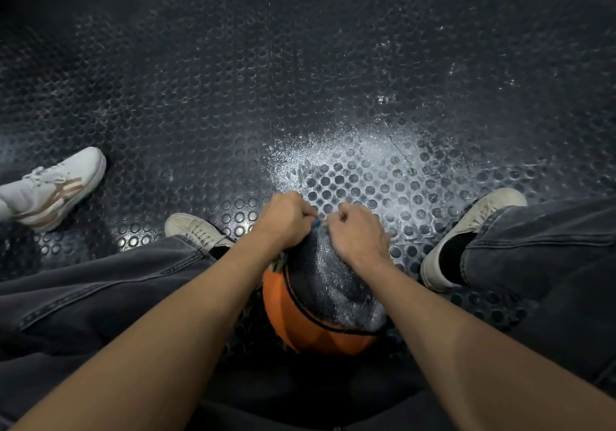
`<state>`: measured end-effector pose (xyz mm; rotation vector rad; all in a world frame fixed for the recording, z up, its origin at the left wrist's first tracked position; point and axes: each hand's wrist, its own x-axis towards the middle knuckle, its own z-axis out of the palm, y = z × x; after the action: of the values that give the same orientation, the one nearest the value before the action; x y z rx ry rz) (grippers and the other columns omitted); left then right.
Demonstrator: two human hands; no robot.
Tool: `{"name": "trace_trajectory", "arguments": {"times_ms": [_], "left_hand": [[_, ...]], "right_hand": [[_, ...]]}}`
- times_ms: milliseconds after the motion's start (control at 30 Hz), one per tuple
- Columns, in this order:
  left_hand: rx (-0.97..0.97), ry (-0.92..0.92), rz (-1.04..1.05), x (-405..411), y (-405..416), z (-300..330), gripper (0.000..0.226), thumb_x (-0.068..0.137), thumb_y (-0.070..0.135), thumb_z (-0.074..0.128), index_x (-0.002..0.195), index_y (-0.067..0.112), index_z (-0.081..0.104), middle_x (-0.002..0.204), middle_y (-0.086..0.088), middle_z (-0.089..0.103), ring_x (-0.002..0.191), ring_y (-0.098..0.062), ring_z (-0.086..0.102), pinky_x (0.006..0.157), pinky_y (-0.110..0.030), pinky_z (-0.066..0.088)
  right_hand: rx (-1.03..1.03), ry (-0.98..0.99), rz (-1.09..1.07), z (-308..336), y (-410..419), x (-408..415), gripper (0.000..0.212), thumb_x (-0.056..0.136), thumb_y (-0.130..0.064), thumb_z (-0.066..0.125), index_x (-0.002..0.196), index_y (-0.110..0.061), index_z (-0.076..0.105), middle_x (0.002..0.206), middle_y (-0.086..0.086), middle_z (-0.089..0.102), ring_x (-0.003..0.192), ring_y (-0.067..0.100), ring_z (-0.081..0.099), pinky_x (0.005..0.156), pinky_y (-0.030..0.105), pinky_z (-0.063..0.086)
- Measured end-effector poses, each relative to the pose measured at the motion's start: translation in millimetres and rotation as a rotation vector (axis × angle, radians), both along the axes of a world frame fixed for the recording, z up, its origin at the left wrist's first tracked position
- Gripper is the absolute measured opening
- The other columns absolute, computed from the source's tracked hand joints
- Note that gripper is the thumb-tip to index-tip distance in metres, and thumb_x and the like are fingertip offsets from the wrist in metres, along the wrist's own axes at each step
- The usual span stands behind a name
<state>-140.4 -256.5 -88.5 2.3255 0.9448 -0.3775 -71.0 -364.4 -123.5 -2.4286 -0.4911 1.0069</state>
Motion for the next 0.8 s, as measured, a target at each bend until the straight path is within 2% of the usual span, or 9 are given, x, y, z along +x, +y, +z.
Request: {"name": "trace_trajectory", "arguments": {"times_ms": [33,133,267,367,467,567,633,700,800], "left_hand": [[-0.017,-0.003,-0.035,-4.1,1.4,3.3,0.017,0.090,0.014,0.064,0.103,0.017,0.075,0.100,-0.002,0.073,0.078,-0.010,0.057,0.078,-0.022,0.053],[-0.016,-0.032,-0.150,-29.0,-6.6,22.8,0.018,0.088,0.013,0.065,0.100,0.019,0.076,0.092,0.004,0.071,0.077,-0.008,0.057,0.076,-0.017,0.048],[0.070,-0.034,-0.119,-23.5,-9.4,11.1,0.017,0.090,0.018,0.062,0.099,0.021,0.076,0.091,-0.003,0.072,0.081,-0.021,0.064,0.083,-0.028,0.051],[0.043,-0.014,-0.103,1.9,-3.7,1.4,0.019,0.090,0.015,0.061,0.103,0.018,0.075,0.099,-0.005,0.074,0.083,-0.023,0.066,0.083,-0.034,0.055],[-0.015,0.008,-0.134,0.7,0.1,10.0,0.018,0.090,0.016,0.064,0.103,0.016,0.075,0.099,-0.004,0.074,0.081,-0.018,0.066,0.081,-0.027,0.053],[-0.016,-0.016,-0.199,-20.0,-7.8,23.2,0.016,0.089,0.015,0.066,0.101,0.016,0.076,0.094,0.001,0.073,0.075,-0.008,0.056,0.083,-0.018,0.045],[0.056,-0.037,-0.159,-23.6,-13.0,19.8,0.017,0.089,0.013,0.062,0.096,0.017,0.077,0.089,0.001,0.072,0.072,-0.010,0.057,0.080,-0.019,0.046],[0.123,-0.033,-0.085,-12.1,-10.7,5.3,0.021,0.088,0.012,0.058,0.092,0.019,0.078,0.084,-0.005,0.072,0.073,-0.020,0.062,0.077,-0.030,0.053],[0.057,0.027,-0.004,10.1,-2.7,-7.9,0.021,0.088,0.008,0.060,0.096,0.017,0.077,0.097,-0.007,0.073,0.083,-0.023,0.065,0.076,-0.029,0.053]], "right_hand": [[-0.009,0.007,0.004,-0.6,-0.6,0.7,0.030,0.101,-0.035,0.048,0.073,-0.027,0.044,0.102,-0.005,0.058,0.098,0.019,0.058,0.110,0.050,0.032],[0.004,0.012,0.009,-1.9,1.6,0.5,0.029,0.100,-0.036,0.049,0.073,-0.028,0.044,0.099,-0.004,0.059,0.097,0.020,0.060,0.107,0.052,0.039],[0.010,0.002,0.022,-3.8,3.4,-1.4,0.028,0.100,-0.037,0.049,0.074,-0.028,0.045,0.096,-0.005,0.059,0.091,0.018,0.060,0.103,0.052,0.043],[0.001,0.012,-0.017,-5.2,0.8,3.0,0.029,0.100,-0.038,0.049,0.074,-0.027,0.047,0.096,-0.004,0.061,0.088,0.019,0.061,0.103,0.050,0.044],[0.004,0.025,-0.025,-6.0,-0.2,3.9,0.028,0.100,-0.039,0.050,0.074,-0.028,0.046,0.095,-0.005,0.059,0.085,0.016,0.058,0.104,0.051,0.042],[0.002,0.047,-0.011,-3.7,0.8,3.8,0.027,0.100,-0.036,0.050,0.075,-0.027,0.047,0.097,-0.005,0.060,0.093,0.018,0.060,0.107,0.053,0.039],[-0.004,0.030,0.028,-0.7,1.8,0.6,0.027,0.100,-0.035,0.048,0.075,-0.029,0.045,0.096,-0.007,0.054,0.095,0.017,0.057,0.107,0.053,0.039],[-0.008,0.001,0.063,1.5,2.7,-1.6,0.026,0.101,-0.034,0.044,0.076,-0.029,0.044,0.099,-0.006,0.050,0.098,0.017,0.054,0.109,0.053,0.037],[-0.018,-0.009,0.074,0.9,1.5,-2.6,0.024,0.102,-0.032,0.038,0.080,-0.027,0.044,0.103,-0.004,0.052,0.100,0.018,0.053,0.109,0.055,0.035]]}}
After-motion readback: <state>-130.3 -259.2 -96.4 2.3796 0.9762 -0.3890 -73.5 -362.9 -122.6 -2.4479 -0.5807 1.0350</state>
